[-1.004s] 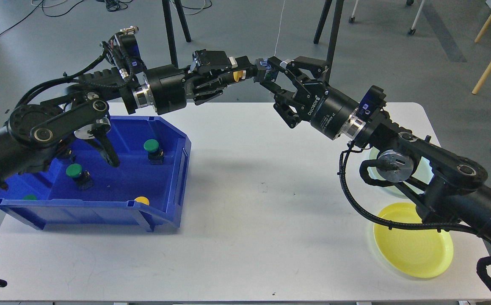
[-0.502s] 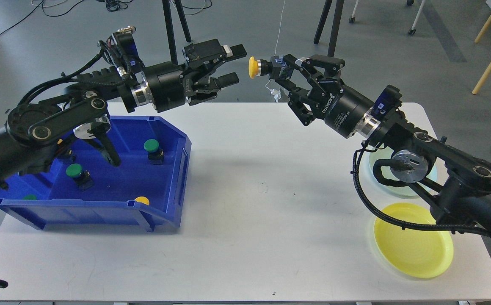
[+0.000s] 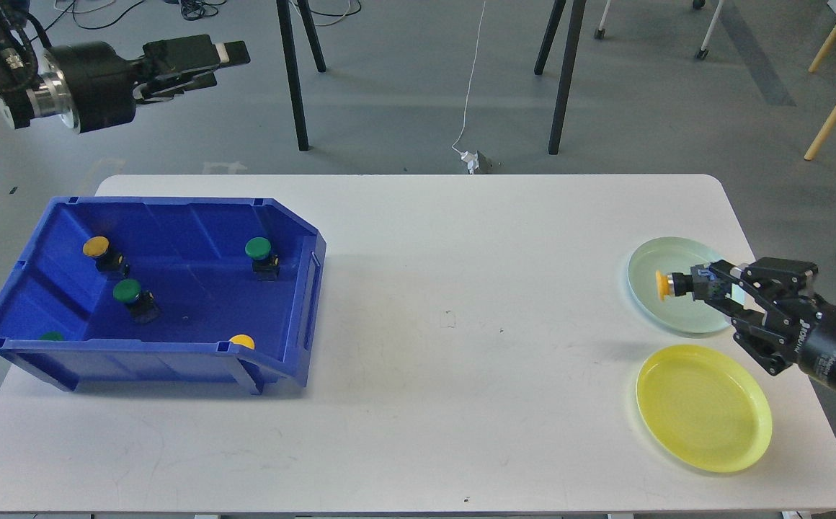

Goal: Pass button and place on color plate

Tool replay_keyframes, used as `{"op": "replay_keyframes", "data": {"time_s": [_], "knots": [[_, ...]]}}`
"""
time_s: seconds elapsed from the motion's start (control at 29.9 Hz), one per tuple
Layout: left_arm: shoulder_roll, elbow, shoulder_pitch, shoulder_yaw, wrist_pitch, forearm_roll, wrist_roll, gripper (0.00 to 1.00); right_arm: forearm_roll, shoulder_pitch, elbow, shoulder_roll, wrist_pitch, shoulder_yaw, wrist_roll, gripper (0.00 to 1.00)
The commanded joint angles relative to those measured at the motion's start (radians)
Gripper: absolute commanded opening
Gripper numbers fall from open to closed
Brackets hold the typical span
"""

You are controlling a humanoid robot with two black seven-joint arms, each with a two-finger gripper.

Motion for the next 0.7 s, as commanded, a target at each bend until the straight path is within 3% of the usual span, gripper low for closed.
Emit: {"op": "replay_keyframes", "data": {"time_s": [0.0, 0.17, 0.5, 0.67], "knots": [[0.021, -0.031, -0.007, 0.020, 0.000, 0.321, 0.000, 0.97, -0.001, -0.083, -0.001, -0.066, -0.013, -0.031, -0.005, 0.01], [0.016, -0.066, 0.004, 0.149, 0.000, 0.699, 0.000, 0.97, -0.001, -0.090, -0.028, -0.060, -0.038, -0.140, -0.008, 0.01], [0.009, -0.065, 0.013, 0.356, 0.000, 0.718, 0.000, 0.97, 0.004, -0.092, -0.090, -0.012, -0.079, -0.215, -0.007, 0.01], [-0.024, 0.010, 0.038, 0.416, 0.000, 0.718, 0.000, 0.97, 0.004, -0.093, -0.089, -0.004, -0.079, -0.215, -0.008, 0.02]]}}
